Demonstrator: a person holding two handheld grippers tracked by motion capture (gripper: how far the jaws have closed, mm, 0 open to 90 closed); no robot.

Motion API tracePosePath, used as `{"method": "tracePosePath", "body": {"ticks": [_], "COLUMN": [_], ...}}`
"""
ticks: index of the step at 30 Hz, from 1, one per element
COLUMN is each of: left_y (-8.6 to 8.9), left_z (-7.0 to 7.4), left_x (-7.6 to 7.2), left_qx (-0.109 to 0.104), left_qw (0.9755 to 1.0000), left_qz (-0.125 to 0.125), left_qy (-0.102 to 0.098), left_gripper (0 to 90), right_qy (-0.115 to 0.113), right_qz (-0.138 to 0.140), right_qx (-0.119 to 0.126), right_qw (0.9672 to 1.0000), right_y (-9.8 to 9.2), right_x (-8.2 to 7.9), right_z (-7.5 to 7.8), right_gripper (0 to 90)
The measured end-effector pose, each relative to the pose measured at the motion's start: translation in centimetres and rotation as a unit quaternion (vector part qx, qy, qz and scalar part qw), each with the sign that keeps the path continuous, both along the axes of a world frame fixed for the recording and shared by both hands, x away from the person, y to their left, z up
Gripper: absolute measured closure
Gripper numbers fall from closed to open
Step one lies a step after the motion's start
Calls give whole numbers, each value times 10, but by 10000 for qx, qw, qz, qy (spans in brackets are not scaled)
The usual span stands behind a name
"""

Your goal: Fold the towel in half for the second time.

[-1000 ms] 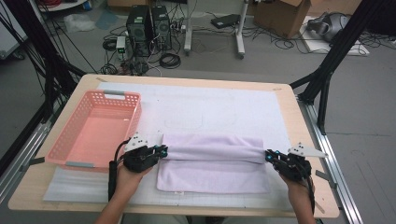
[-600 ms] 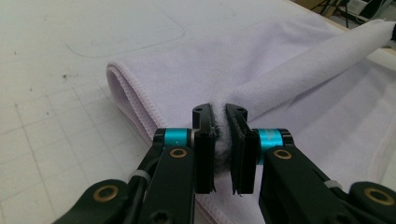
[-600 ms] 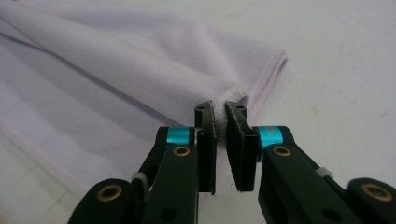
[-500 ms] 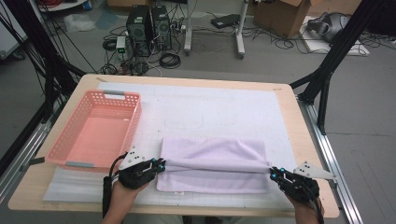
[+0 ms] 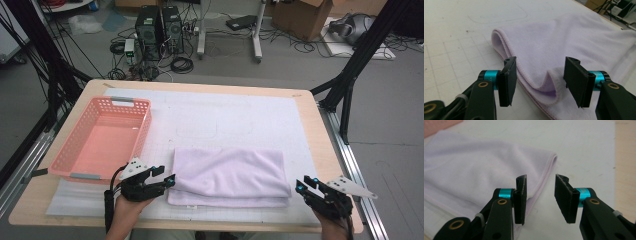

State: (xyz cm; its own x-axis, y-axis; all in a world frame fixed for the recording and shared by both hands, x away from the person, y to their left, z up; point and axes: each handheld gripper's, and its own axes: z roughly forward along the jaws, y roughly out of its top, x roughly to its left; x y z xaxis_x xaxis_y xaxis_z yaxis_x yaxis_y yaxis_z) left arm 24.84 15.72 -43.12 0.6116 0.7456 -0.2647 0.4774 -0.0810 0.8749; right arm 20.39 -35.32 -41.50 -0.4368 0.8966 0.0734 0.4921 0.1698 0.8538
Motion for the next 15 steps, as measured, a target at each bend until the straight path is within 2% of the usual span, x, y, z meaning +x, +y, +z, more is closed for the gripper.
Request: {"method": "tracePosePath", "body": {"ticks": [4, 6, 8, 9, 10, 11, 13, 15], "left_y": [1, 1, -1, -2, -4, -6, -9, -12], "left_z": [4, 5, 6, 6, 6, 5, 4, 4], "left_x": [6, 9, 15, 17, 21, 24, 31, 40], "left_qx": [-80, -110, -68, -44, 14, 29, 45, 86], "left_qw": [9999, 9999, 9999, 10000, 10000, 9999, 10000, 9999], "left_qz": [15, 25, 41, 53, 73, 85, 86, 102], "left_qy": [-66, -87, -71, -66, -60, -61, -22, -9], "left_gripper": [436, 434, 431, 431, 431, 430, 429, 418], "right_qy": [215, 366, 633, 716, 749, 880, 1052, 1217], "right_qz": [388, 576, 743, 797, 817, 934, 1087, 1206], "right_qx": [-185, -404, -699, -721, -708, -803, -917, -850], "right_qw": [9988, 9968, 9928, 9916, 9913, 9885, 9842, 9815], "right_y": [20, 29, 33, 33, 32, 29, 26, 22], "right_x": [20, 28, 32, 33, 32, 30, 28, 28], "right_z": [-11, -17, -25, -27, -26, -22, -19, -16], "right_gripper": [613, 654, 707, 742, 818, 843, 852, 849]}}
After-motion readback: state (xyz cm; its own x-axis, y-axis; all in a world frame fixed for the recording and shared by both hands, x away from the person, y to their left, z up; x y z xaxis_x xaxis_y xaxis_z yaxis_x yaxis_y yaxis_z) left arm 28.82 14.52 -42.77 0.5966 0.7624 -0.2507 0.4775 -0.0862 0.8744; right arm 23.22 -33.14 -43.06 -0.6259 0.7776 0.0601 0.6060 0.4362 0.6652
